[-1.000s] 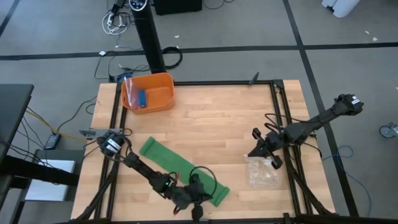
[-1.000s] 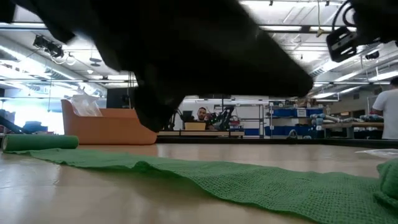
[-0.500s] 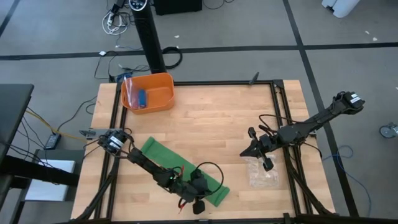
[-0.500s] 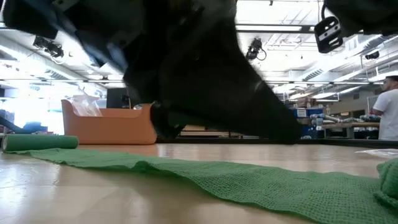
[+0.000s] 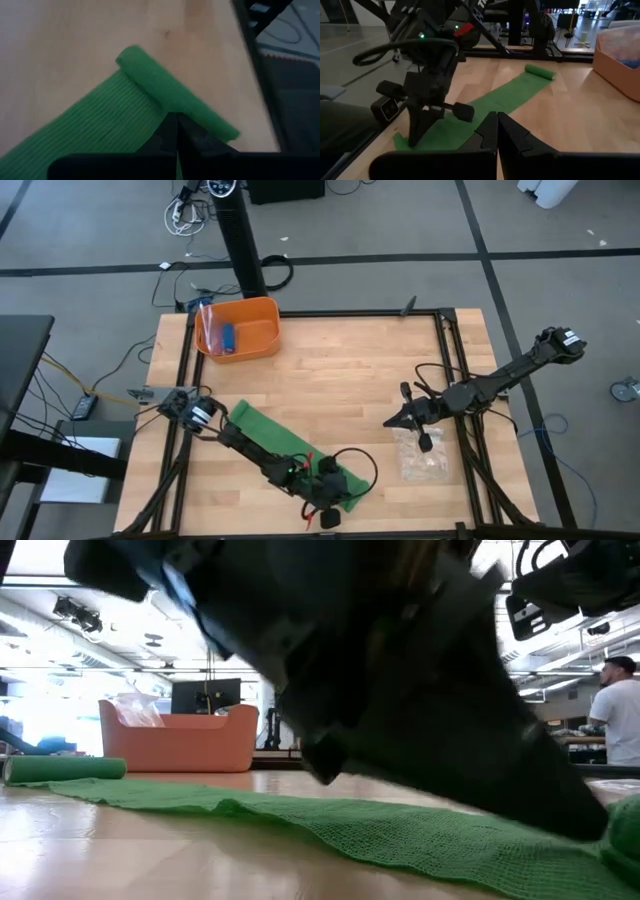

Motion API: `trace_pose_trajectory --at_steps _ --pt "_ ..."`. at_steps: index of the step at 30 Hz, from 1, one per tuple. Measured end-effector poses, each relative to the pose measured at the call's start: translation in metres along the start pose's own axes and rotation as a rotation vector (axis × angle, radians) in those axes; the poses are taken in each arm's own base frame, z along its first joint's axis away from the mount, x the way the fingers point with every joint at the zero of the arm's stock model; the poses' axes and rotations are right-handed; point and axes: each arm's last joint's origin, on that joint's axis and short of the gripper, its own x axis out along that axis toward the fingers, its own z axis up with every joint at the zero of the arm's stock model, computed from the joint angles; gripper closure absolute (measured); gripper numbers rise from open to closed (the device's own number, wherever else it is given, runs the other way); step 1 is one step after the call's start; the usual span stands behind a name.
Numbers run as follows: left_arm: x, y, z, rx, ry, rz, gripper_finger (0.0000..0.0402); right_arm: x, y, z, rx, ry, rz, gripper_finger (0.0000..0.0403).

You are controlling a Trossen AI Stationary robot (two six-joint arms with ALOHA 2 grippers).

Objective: Roll bandage
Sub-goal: Roll the green bandage

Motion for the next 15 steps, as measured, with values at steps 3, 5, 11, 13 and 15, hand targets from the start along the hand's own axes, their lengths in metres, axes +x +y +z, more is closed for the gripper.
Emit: trace_pose_trajectory --at_steps 3,5,11,13,15 --pt "0.000 -0.002 0.003 -0.005 -0.011 -0.011 0.0396 -0.001 0.000 0.001 0.002 -0.007 0.001 0.0402" --pt "0.000 -0.002 0.003 -0.005 -0.010 -0.014 0.0396 -0.001 0.000 0.001 0.003 -0.011 0.002 0.0402" --pt "0.006 -0.001 0.003 -0.020 -0.056 -0.036 0.0396 -0.001 0.000 0.001 0.010 -0.010 0.004 0.0402" --pt "0.012 0.000 -0.002 -0.026 -0.067 -0.052 0.0396 -0.001 0.000 0.002 0.010 -0.011 0.004 0.0402" --pt "0.018 0.000 -0.005 -0.031 -0.078 -0.061 0.0396 -0.001 0.000 0.002 0.011 -0.011 0.005 0.0402"
